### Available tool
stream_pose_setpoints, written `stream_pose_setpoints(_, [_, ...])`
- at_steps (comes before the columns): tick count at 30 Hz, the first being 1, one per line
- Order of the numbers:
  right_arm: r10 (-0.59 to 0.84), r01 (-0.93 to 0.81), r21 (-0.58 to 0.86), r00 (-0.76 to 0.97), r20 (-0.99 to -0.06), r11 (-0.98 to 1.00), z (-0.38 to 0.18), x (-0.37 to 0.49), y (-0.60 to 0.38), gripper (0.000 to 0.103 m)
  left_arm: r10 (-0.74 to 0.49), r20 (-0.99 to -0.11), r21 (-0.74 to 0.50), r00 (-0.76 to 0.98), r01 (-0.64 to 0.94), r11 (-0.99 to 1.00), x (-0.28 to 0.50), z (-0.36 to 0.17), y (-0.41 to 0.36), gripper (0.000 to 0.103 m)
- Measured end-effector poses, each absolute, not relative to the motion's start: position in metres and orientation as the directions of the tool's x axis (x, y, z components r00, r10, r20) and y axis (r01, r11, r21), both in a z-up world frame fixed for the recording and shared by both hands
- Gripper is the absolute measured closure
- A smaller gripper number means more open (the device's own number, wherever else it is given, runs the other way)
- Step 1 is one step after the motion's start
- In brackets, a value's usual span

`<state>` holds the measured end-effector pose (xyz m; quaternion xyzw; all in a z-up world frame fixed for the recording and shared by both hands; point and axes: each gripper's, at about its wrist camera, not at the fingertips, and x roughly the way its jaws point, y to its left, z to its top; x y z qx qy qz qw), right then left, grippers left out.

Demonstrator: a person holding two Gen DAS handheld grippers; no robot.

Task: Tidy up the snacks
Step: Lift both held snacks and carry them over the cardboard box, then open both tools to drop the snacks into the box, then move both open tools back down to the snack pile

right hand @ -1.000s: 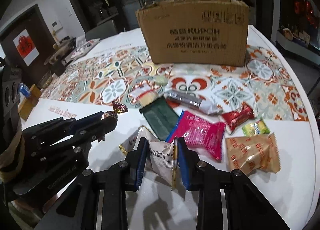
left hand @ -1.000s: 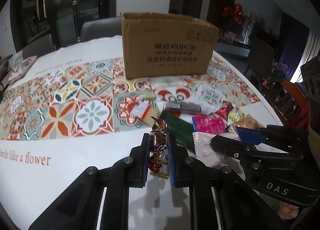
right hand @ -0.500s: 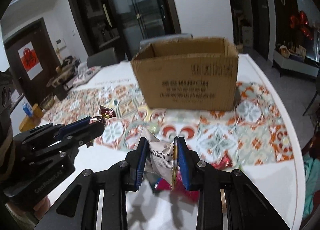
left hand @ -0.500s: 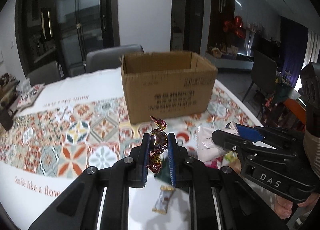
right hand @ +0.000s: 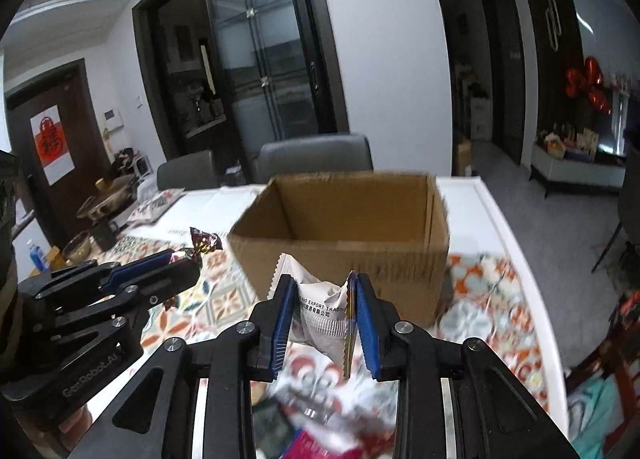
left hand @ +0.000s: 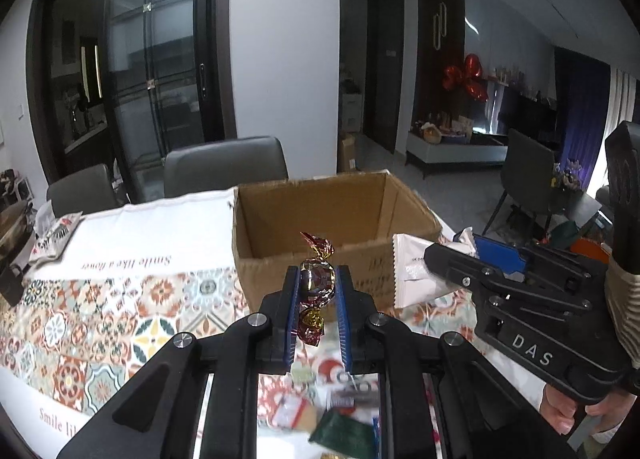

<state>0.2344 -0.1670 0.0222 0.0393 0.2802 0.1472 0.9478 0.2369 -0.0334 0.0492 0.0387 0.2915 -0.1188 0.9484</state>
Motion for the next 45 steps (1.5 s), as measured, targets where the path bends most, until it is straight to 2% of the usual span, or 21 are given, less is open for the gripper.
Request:
stream_pose_setpoints(11, [0.258, -0.247, 0.091, 0.826, -0.501, 0.965, 0.048, 0.289, -0.166, 0.071, -0.234, -0.585, -0.048, 0.776, 0.255, 0.966, 0.295, 0.057, -0.03, 0.085])
stream_pose_setpoints(21, [0.244, -0.22, 0.111, 0.792, -0.56, 0.969, 0.044, 0.343, -0.17, 0.07, -0.235, -0.637, -0.067, 0.734, 0.25, 0.966, 0.348, 0.048, -0.036, 0.085])
stream_pose_setpoints(23, [0.241, -0.215, 0.114, 0.788, -0.567, 0.97, 0.041, 0.349, -0.17, 0.068, -0.224, -0.645, -0.068, 0.73, 0.237, 0.969, 0.356, 0.047, -0.035, 0.08])
stream_pose_setpoints(24, [0.235, -0.206, 0.116, 0.786, -0.572, 0.972, 0.04, 0.353, -0.171, 0.065, -0.219, -0.646, -0.069, 0.731, 0.23, 0.971, 0.359, 0.048, -0.034, 0.074])
stream_pose_setpoints(25, [0.23, -0.198, 0.118, 0.782, -0.579, 0.973, 0.039, 0.356, -0.172, 0.057, -0.211, -0.646, -0.068, 0.733, 0.221, 0.973, 0.36, 0.048, -0.033, 0.065])
stream_pose_setpoints(27, [0.225, -0.186, 0.127, 0.776, -0.589, 0.974, 0.037, 0.36, -0.175, 0.042, -0.204, -0.641, -0.067, 0.74, 0.211, 0.975, 0.357, 0.05, -0.03, 0.059])
stream_pose_setpoints(30, [0.203, -0.167, 0.116, 0.788, -0.582, 0.979, 0.037, 0.354, -0.179, 0.041, -0.19, -0.625, -0.056, 0.757, 0.2, 0.978, 0.343, 0.052, -0.025, 0.058])
stream_pose_setpoints(37, [0.237, -0.218, 0.102, 0.793, -0.561, 0.971, 0.038, 0.314, -0.175, 0.041, -0.156, -0.582, 0.005, 0.798, 0.195, 0.981, 0.295, 0.058, -0.021, 0.049])
stream_pose_setpoints(45, [0.311, -0.294, 0.122, 0.778, -0.546, 0.948, 0.04, 0.266, -0.166, 0.041, -0.175, -0.573, -0.009, 0.8, 0.208, 0.978, 0.238, 0.057, -0.01, 0.047])
